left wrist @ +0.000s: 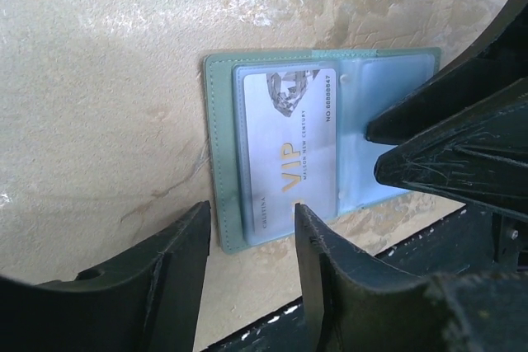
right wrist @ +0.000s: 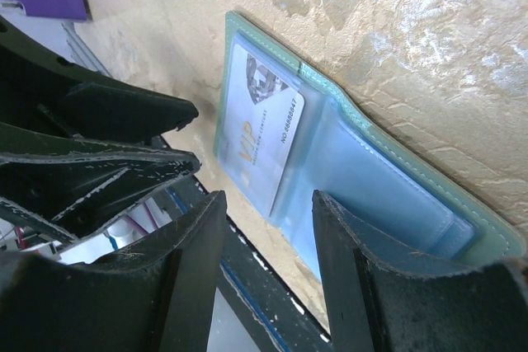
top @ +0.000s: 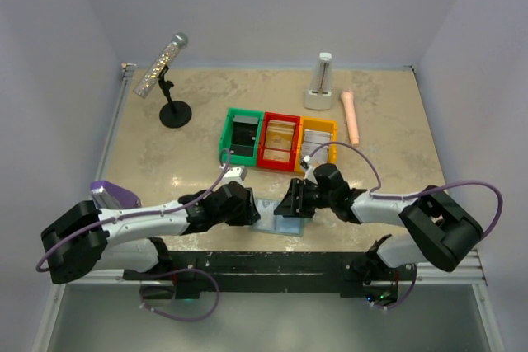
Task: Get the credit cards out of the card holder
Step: Remove the credit card from the card holder.
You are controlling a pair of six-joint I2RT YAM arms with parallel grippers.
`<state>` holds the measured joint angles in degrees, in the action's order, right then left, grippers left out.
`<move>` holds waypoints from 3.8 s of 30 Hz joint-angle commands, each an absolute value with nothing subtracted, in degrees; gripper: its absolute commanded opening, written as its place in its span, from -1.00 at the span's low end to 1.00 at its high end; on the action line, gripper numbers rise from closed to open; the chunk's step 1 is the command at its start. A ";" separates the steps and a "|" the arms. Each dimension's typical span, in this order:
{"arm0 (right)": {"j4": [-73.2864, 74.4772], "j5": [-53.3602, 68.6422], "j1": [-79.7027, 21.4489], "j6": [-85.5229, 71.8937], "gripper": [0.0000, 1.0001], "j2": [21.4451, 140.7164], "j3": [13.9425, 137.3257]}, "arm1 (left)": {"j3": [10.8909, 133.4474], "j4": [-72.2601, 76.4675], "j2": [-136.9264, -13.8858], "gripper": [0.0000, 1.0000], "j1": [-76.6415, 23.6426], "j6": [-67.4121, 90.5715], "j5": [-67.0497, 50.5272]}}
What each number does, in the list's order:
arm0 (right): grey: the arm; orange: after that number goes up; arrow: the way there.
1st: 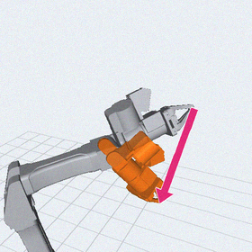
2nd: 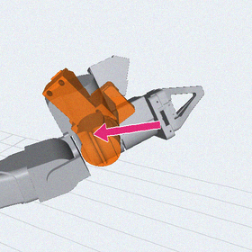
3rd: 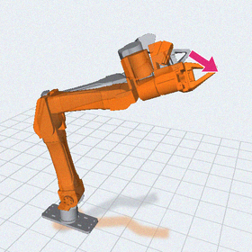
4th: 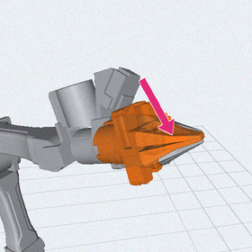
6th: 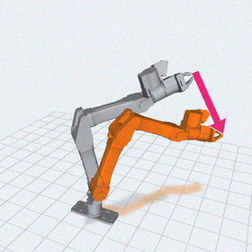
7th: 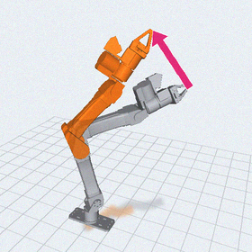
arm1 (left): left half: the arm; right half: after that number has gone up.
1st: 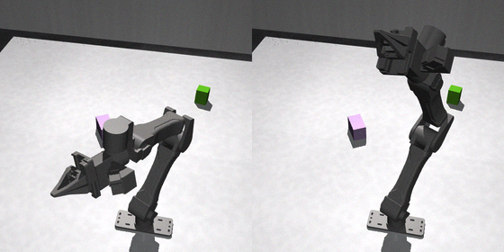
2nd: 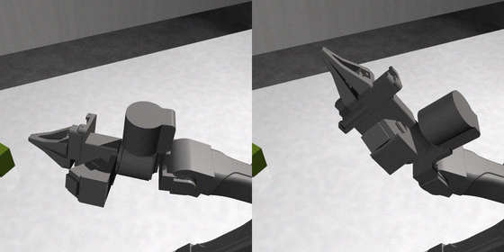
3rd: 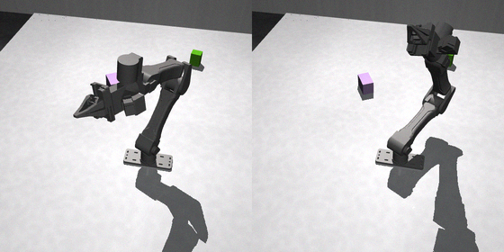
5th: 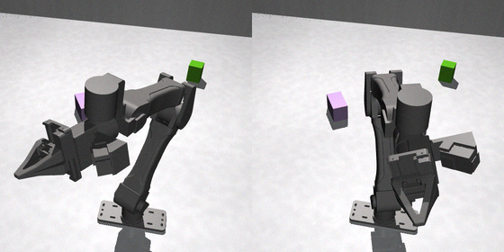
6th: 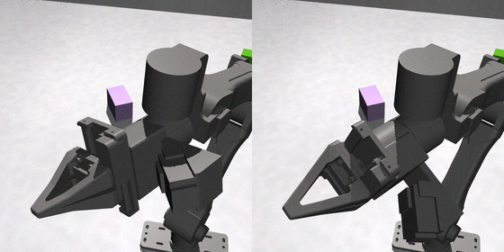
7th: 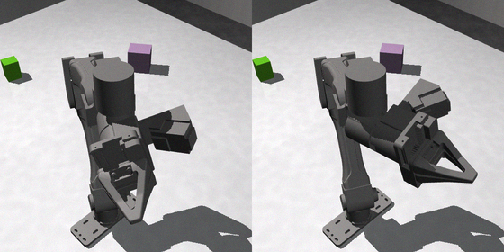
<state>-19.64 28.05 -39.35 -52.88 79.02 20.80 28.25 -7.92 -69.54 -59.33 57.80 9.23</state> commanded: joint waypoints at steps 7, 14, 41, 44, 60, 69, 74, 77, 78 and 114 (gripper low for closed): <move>-17.93 28.12 -39.37 -51.24 0.02 77.43 23.20 | 31.29 -9.14 -71.80 -0.15 -59.41 54.23 11.78; -18.19 28.56 -39.46 -51.42 0.03 77.08 22.94 | 29.71 -4.67 -72.42 -0.11 -59.41 54.49 9.41; -19.78 30.59 -40.60 -53.26 0.04 78.13 24.70 | 27.25 1.32 -77.69 -0.27 -59.41 56.95 6.86; -20.13 30.15 -40.61 -53.44 0.04 78.75 24.08 | 26.63 1.41 -77.61 -0.31 -59.41 57.57 6.85; -21.71 29.00 -40.52 -53.88 0.04 82.53 22.41 | 23.64 1.23 -76.46 -0.40 -59.41 59.15 7.21; -22.68 28.57 -40.52 -54.49 0.04 82.53 21.36 | 22.94 1.32 -76.20 -0.46 -59.41 59.68 7.56; -22.15 28.21 -40.52 -54.23 0.04 81.83 20.92 | 22.50 1.32 -75.76 -0.46 -59.41 59.94 7.73; -22.32 28.21 -40.52 -54.32 0.04 81.91 20.83 | 22.50 1.32 -75.85 -0.46 -59.41 60.03 7.73; -22.50 28.21 -40.43 -54.32 0.04 82.00 20.74 | 22.50 1.32 -75.85 -0.45 -59.41 59.94 7.65; -27.95 29.36 -40.34 -56.43 0.05 82.70 19.86 | 25.66 -4.57 -81.30 -0.90 -59.41 60.56 8.09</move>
